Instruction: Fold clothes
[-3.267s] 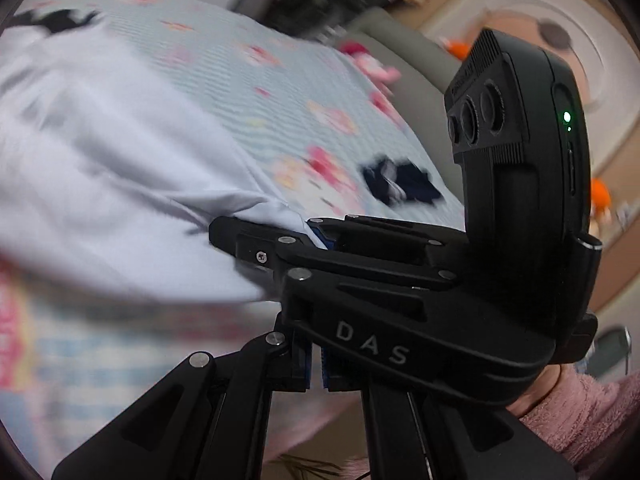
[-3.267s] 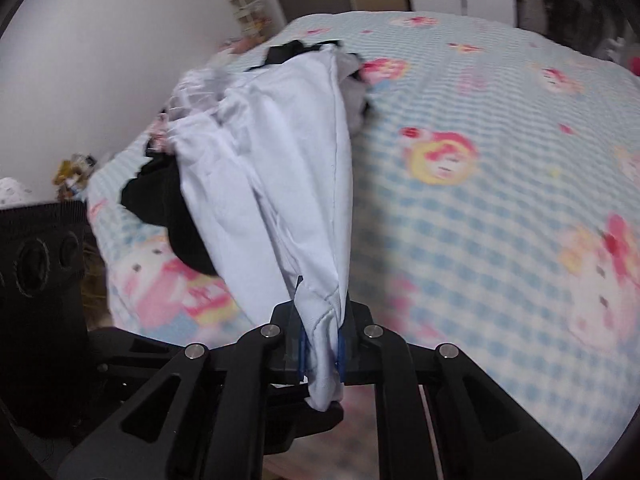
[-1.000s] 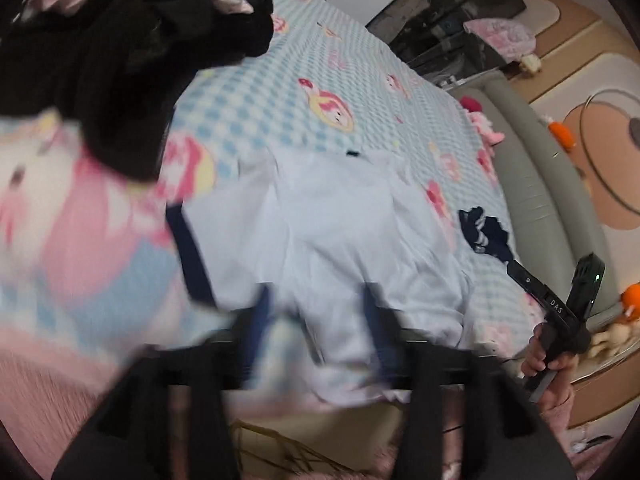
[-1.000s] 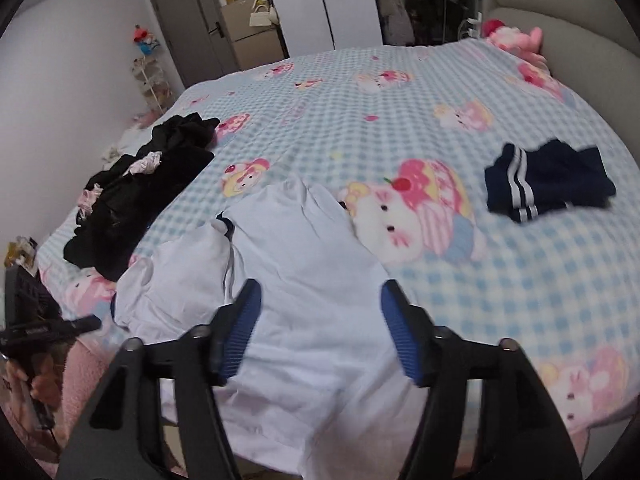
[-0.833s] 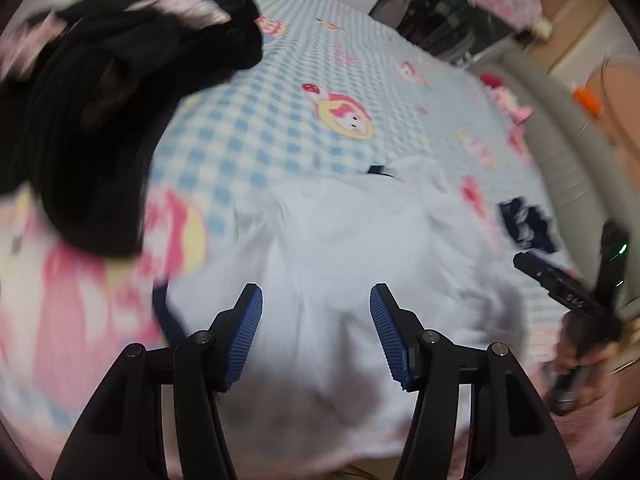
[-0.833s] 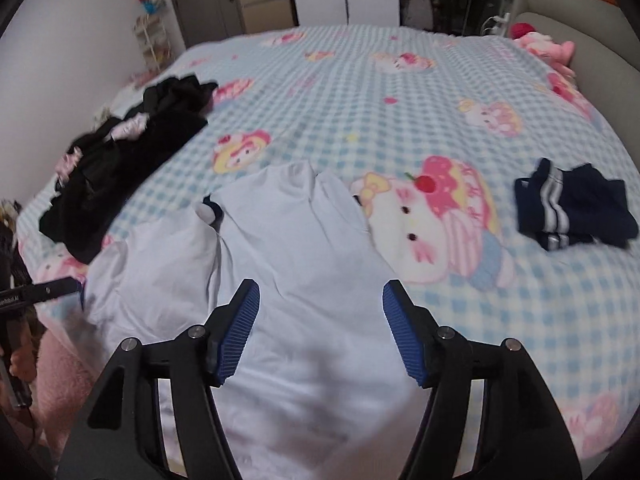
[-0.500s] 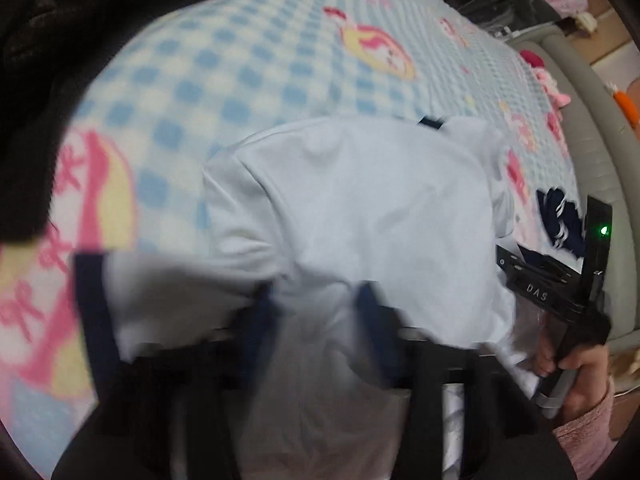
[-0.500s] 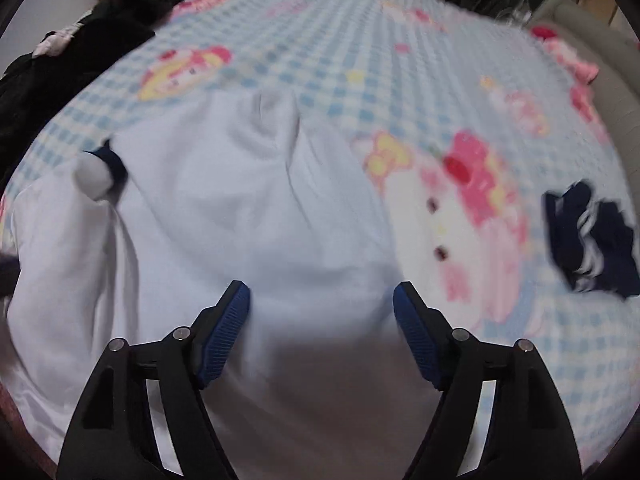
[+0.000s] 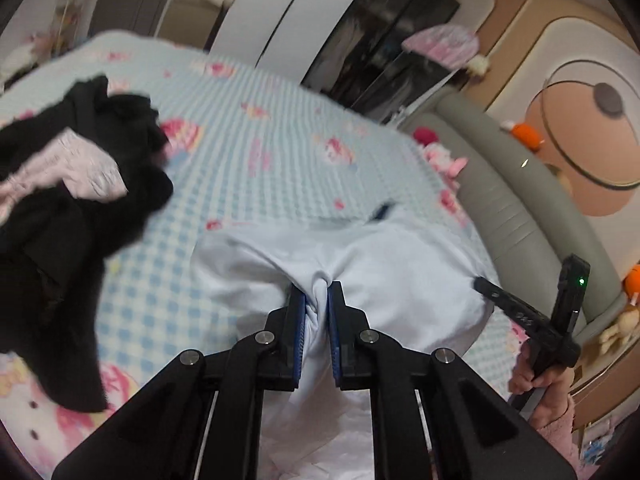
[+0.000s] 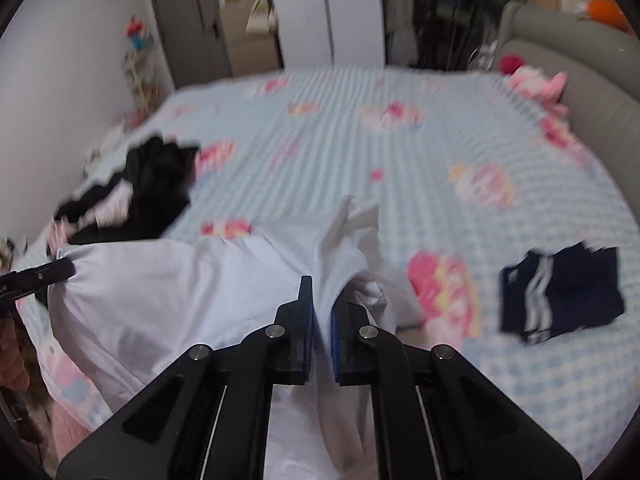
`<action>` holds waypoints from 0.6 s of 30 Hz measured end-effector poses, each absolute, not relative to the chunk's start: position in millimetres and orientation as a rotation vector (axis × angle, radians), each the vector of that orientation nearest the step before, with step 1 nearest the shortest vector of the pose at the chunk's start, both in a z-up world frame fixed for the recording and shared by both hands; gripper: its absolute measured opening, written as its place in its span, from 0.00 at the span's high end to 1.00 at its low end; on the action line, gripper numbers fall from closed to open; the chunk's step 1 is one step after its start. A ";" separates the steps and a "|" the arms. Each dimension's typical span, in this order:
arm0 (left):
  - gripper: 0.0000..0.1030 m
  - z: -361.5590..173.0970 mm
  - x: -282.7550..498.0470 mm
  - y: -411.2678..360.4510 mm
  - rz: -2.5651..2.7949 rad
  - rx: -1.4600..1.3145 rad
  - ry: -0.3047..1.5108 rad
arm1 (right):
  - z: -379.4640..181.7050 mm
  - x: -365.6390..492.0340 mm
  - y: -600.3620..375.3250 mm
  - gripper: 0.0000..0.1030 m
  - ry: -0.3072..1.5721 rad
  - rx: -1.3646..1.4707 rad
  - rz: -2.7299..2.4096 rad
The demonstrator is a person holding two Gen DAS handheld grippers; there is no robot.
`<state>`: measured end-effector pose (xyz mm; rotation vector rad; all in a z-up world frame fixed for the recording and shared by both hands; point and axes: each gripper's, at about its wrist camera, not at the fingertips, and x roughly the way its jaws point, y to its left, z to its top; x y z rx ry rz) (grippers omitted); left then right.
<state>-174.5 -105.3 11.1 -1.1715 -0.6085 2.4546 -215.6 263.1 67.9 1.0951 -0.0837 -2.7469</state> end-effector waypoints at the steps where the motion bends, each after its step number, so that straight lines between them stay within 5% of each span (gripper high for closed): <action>1: 0.89 12.5 -167.3 -109.0 2.450 -1.165 -0.614 | 78.5 -204.1 276.1 0.95 -0.128 1.066 -2.757; 4: 0.89 16.7 -145.7 -119.8 2.438 -1.145 -0.631 | 63.5 -167.8 296.7 0.94 -0.201 1.124 -2.726; 10: 0.89 -121.0 -122.9 -115.7 2.301 -1.636 -0.590 | -78.4 -115.8 304.9 0.92 -0.106 1.666 -2.563; 15: 0.85 -119.6 -126.8 -109.2 2.324 -1.600 -0.530 | -74.1 -98.9 313.5 0.71 -0.059 1.632 -2.551; 18: 0.62 -102.5 -153.3 -100.7 2.374 -1.507 -0.516 | -43.0 -119.2 321.9 0.50 -0.045 1.523 -2.625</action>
